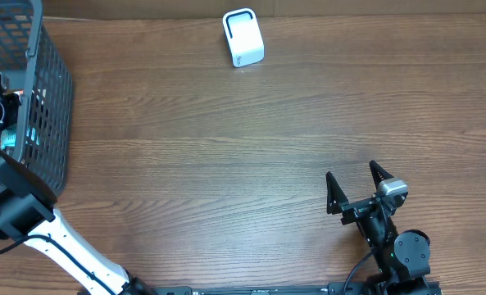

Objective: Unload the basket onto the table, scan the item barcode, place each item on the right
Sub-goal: 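Grasp the orange Kleenex tissue pack with the left gripper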

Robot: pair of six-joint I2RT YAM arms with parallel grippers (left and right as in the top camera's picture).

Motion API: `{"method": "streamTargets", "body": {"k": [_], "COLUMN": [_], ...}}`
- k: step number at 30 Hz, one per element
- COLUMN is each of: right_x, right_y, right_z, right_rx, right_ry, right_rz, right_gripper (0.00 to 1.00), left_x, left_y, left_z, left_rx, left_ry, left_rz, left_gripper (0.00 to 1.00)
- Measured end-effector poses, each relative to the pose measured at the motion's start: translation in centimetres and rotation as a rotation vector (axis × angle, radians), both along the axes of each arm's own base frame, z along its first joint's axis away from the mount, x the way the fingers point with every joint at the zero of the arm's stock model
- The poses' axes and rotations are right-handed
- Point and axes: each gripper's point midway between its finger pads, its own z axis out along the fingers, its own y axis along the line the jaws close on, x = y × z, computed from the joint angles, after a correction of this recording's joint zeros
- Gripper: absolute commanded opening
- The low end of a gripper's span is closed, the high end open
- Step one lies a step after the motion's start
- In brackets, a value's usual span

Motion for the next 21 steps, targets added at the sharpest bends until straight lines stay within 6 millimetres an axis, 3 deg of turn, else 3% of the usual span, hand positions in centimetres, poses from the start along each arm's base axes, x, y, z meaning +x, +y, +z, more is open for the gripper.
{"method": "streamTargets", "body": {"k": [4, 10, 14, 21], "right_x": [0.0, 0.0, 0.0, 0.0], "right_y": [0.0, 0.01, -0.01, -0.01], "right_z": [0.0, 0.01, 0.0, -0.01], "right_rx": [0.0, 0.0, 0.0, 0.0], "right_ry": [0.0, 0.0, 0.0, 0.0], "right_rz": [0.0, 0.0, 0.0, 0.0], "right_gripper": [1.0, 1.0, 1.0, 1.0], "left_x": [-0.26, -0.12, -0.09, -0.52], "left_y": [-0.21, -0.45, -0.53, -0.86], "left_z": [-0.96, -1.08, -1.01, -0.56], "left_rx": [-0.01, -0.021, -0.017, -0.028], "left_ry": [0.013, 0.004, 0.003, 0.018], "left_rz": [0.0, -0.012, -0.023, -0.025], "left_gripper": [0.98, 0.64, 0.48, 0.45]}}
